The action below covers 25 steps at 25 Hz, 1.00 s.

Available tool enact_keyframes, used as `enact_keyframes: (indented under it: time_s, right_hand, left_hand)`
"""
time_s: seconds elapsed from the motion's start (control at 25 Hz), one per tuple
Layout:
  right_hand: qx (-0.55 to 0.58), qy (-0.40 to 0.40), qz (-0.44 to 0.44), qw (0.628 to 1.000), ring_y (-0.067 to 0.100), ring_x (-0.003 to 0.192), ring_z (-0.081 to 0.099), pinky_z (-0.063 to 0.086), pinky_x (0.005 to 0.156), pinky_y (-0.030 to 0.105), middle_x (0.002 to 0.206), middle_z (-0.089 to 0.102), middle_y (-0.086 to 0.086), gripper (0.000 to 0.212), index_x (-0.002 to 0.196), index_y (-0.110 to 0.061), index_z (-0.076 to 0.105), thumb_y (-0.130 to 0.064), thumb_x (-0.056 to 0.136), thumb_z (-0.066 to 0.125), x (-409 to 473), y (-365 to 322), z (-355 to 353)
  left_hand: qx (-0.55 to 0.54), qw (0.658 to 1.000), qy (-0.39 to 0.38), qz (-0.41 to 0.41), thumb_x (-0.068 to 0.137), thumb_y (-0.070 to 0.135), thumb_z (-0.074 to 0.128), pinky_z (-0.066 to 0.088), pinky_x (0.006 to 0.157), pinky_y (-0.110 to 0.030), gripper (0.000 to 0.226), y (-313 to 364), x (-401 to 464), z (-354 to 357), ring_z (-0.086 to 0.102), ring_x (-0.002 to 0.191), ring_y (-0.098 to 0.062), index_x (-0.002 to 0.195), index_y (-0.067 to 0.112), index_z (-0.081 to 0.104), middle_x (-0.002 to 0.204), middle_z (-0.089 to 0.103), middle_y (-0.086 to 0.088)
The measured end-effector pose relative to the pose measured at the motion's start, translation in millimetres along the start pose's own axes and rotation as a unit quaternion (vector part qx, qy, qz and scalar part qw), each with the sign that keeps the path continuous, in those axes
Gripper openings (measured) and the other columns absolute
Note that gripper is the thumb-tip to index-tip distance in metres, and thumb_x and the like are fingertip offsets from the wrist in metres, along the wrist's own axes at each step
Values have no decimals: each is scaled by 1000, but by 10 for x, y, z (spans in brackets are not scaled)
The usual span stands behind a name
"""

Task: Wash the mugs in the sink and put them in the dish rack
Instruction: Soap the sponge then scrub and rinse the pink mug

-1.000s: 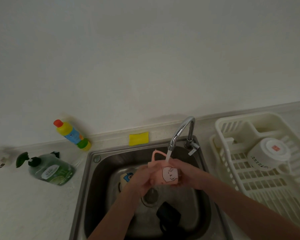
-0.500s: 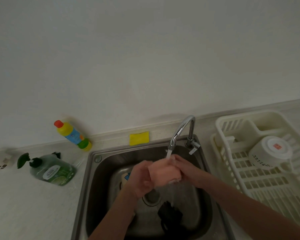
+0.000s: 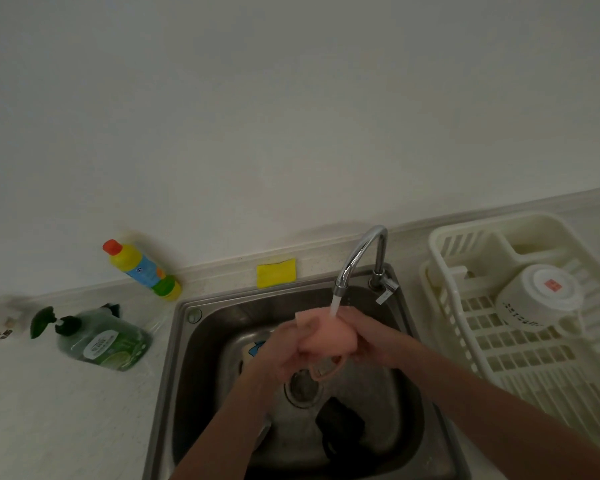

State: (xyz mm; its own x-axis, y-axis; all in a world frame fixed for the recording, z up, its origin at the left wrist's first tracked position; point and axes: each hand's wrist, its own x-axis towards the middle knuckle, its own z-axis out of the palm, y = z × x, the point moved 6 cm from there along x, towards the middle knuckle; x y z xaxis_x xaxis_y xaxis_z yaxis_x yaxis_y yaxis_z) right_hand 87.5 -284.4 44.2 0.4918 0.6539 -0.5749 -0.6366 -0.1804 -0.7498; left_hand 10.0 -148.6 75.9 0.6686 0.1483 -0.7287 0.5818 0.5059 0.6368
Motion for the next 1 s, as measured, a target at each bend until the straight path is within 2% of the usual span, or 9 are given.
enact_keyframes:
  time_s: [0.12, 0.2, 0.32, 0.4, 0.48, 0.64, 0.8, 0.88, 1.0]
  right_hand:
    - [-17, 1, -42, 999, 29, 90, 65, 52, 59, 36, 121, 59, 14, 53, 124, -36, 56, -51, 77, 76, 11, -50, -29]
    - [48, -14, 12, 999, 34, 104, 65, 58, 67, 41, 130, 58, 17, 51, 130, -29, 55, -52, 86, 68, -12, 9, 16]
    - [103, 14, 114, 988, 37, 96, 66, 59, 75, 47, 121, 62, 23, 66, 125, -16, 58, -63, 80, 68, 9, 156, 62]
    - [50, 53, 73, 995, 36, 96, 66, 59, 71, 46, 123, 60, 20, 73, 129, -24, 53, -62, 71, 77, 82, 124, -11]
    - [24, 44, 17, 999, 33, 96, 64, 55, 61, 39, 129, 56, 16, 81, 129, -34, 50, -57, 59, 87, 78, 55, -39]
    - [63, 35, 78, 994, 29, 97, 63, 53, 68, 36, 120, 63, 16, 73, 123, -19, 60, -59, 65, 80, -56, 119, -15]
    - [-22, 5, -31, 999, 33, 104, 66, 57, 81, 48, 122, 64, 12, 64, 122, -33, 59, -50, 65, 83, -57, -3, -50]
    - [37, -32, 8, 999, 37, 108, 65, 57, 83, 51, 122, 65, 16, 57, 124, -28, 61, -60, 79, 71, -66, 35, -22]
    - [20, 17, 89, 996, 36, 100, 68, 57, 76, 47, 113, 70, 22, 75, 123, -16, 64, -75, 77, 59, -87, 82, -23]
  left_hand:
    - [-13, 1000, -4, 15, 87, 33, 72, 58, 74, -38, 53, 14, 24, -38, 66, 107, -32, 128, 2, 57, 123, 65, -22]
    - [20, 999, -2, 27, 73, 42, 83, 58, 74, -37, 72, 11, 33, -41, 66, 109, -32, 128, 4, 58, 123, 65, -20]
    - [53, 998, 16, 40, 66, 44, 86, 59, 77, -40, 75, -94, 67, -47, 63, 114, -35, 125, 7, 59, 126, 62, -18]
    - [9, 999, 14, 28, 72, 36, 84, 59, 82, -45, 65, -129, 77, -37, 63, 114, -35, 125, 8, 59, 126, 63, -17]
    - [-5, 1000, 23, 17, 76, 32, 81, 59, 80, -42, 53, -99, 68, -42, 65, 112, -32, 120, 8, 63, 122, 66, -15]
    - [36, 999, 20, 17, 73, 31, 81, 57, 90, -46, 56, -87, -3, -20, 63, 114, -33, 120, 9, 63, 124, 65, -16]
    - [3, 999, -51, 7, 88, 14, 66, 53, 95, -50, 40, -23, -34, 31, 65, 113, -37, 126, 2, 60, 122, 67, -20]
    - [23, 999, -42, 0, 87, 11, 67, 53, 95, -52, 42, -17, -45, 29, 66, 110, -36, 126, 0, 59, 119, 69, -20]
    - [25, 998, -53, 7, 83, 12, 71, 55, 93, -51, 45, -66, -70, 45, 68, 108, -36, 124, 0, 59, 120, 68, -20]
